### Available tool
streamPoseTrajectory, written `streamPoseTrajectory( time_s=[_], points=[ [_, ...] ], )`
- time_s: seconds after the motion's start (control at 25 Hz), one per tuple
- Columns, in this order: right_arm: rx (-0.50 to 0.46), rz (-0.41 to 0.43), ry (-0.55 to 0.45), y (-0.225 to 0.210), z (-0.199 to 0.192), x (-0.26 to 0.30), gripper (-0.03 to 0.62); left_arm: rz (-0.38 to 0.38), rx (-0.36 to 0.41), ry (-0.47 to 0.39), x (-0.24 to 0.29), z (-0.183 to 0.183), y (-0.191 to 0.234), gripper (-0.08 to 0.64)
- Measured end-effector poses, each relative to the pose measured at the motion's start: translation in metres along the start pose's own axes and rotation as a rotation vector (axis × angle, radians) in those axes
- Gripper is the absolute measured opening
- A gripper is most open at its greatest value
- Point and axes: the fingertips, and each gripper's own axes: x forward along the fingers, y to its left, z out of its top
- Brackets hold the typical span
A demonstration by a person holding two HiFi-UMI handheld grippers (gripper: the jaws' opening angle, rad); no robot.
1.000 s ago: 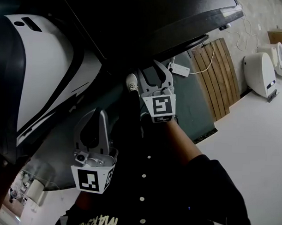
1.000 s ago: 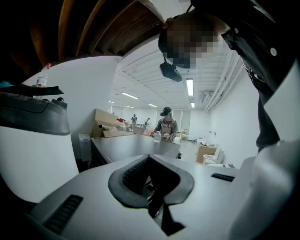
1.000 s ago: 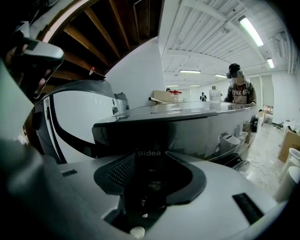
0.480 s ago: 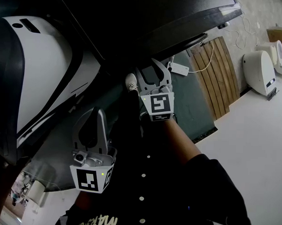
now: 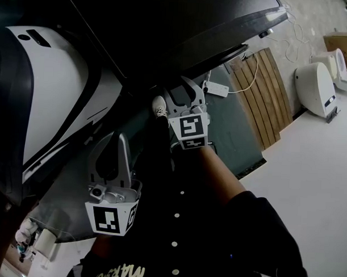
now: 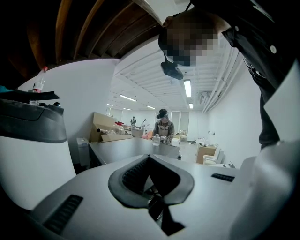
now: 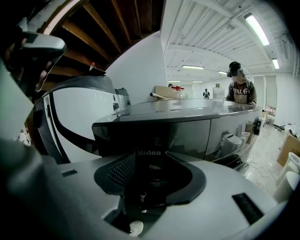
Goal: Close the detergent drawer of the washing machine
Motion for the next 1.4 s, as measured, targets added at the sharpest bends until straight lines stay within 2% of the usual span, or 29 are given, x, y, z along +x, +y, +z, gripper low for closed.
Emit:
streamPoseTrajectory(
  time_s=[0.16, 0.28, 0.52, 0.8, 1.04, 1.2, 1.4],
  points=[
    [0.004, 0.025, -0.026, -0.004, 0.012, -0.02, 0.202, -0.017, 0.015, -0.022, -0.001, 0.012, -0.008, 0.011],
    [0.027, 0.035, -0.048, -0.013, 0.025, -0.045, 0.159, -0.021, 0.027, -0.039, -0.002, 0.023, -0.015, 0.011],
    [-0.015, -0.028, -0.106, -0.045, 0.055, -0.091, 0.088, -0.055, 0.049, -0.089, 0.007, 0.041, -0.031, 0.011],
    [0.053, -0.077, -0.183, -0.083, 0.088, -0.171, 0.043, -0.1, 0.064, -0.103, 0.016, 0.061, -0.055, 0.011],
    [0.106, -0.168, -0.297, -0.118, 0.122, -0.245, 0.037, -0.144, 0.076, -0.136, 0.023, 0.082, -0.077, 0.011],
    [0.098, -0.24, -0.367, -0.131, 0.141, -0.289, 0.037, -0.168, 0.09, -0.151, 0.028, 0.094, -0.09, 0.011],
    [0.124, -0.333, -0.403, -0.148, 0.142, -0.339, 0.037, -0.206, 0.107, -0.184, 0.033, 0.109, -0.104, 0.011]
  ],
)
